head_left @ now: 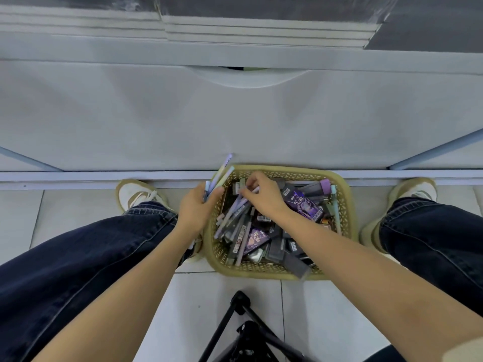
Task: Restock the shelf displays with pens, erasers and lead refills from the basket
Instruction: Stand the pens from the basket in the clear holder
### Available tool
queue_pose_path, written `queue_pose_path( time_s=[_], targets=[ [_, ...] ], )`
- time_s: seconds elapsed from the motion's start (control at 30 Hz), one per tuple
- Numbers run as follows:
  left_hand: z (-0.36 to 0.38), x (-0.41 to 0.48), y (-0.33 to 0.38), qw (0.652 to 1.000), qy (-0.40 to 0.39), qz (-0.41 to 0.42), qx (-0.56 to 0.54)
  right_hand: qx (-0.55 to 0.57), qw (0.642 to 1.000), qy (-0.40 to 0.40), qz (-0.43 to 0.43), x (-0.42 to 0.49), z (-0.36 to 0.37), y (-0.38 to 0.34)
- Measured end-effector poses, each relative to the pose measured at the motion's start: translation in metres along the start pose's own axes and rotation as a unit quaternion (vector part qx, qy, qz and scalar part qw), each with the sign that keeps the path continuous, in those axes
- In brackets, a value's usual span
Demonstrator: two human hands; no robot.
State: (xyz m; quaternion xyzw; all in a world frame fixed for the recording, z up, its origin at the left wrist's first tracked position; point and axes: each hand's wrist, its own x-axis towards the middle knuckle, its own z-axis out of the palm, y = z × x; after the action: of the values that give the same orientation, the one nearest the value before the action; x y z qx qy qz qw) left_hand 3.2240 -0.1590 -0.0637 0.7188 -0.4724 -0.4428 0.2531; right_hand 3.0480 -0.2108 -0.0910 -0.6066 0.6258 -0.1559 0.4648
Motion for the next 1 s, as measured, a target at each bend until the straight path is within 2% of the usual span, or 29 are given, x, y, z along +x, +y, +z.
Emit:
queue_pose_path(
  time_s=[0.13, 0.23, 0.3, 0.43, 0.63, 0.73, 0.83, 0.87, 0.93, 1.0],
  targets=[
    [0.000, 0.000, 0.001, 1.000, -0.007, -0.011, -0.014, -0.019, 1.000, -0.019, -0.007, -0.002, 0.002, -0.003],
    [-0.001, 0.000, 0.002, 1.000, -0.011, -0.008, -0.004, -0.104, 0.990, -0.088, -0.024, -0.001, -0.003, -0.003],
    [-0.002, 0.000, 0.001, 1.000, -0.021, -0.008, -0.003, -0.111, 0.987, -0.112, -0.017, -0.002, -0.008, -0.001],
    [-0.003, -0.002, 0.003, 0.999, -0.039, -0.008, -0.026, -0.028, 0.998, -0.061, -0.018, -0.002, -0.029, -0.002],
    [0.003, -0.004, 0.019, 0.995, -0.090, 0.029, -0.021, 0.125, 0.984, -0.123, 0.004, 0.000, -0.045, -0.021],
    [0.000, -0.004, 0.023, 0.991, -0.127, 0.037, -0.009, 0.177, 0.975, -0.131, 0.012, 0.000, -0.037, -0.031],
    [-0.011, 0.000, 0.015, 0.993, -0.113, 0.016, -0.026, 0.248, 0.961, -0.115, 0.030, 0.002, -0.035, -0.030],
    [-0.014, 0.002, 0.011, 0.994, -0.098, 0.007, -0.039, 0.217, 0.971, -0.094, 0.033, 0.003, -0.034, -0.026],
    [-0.017, 0.003, 0.004, 0.996, -0.068, -0.004, -0.065, 0.033, 0.999, -0.023, 0.012, 0.003, -0.030, -0.012],
    [-0.016, 0.004, -0.001, 0.995, -0.053, -0.008, -0.079, -0.135, 0.991, 0.005, -0.017, -0.001, -0.024, 0.004]
  ],
)
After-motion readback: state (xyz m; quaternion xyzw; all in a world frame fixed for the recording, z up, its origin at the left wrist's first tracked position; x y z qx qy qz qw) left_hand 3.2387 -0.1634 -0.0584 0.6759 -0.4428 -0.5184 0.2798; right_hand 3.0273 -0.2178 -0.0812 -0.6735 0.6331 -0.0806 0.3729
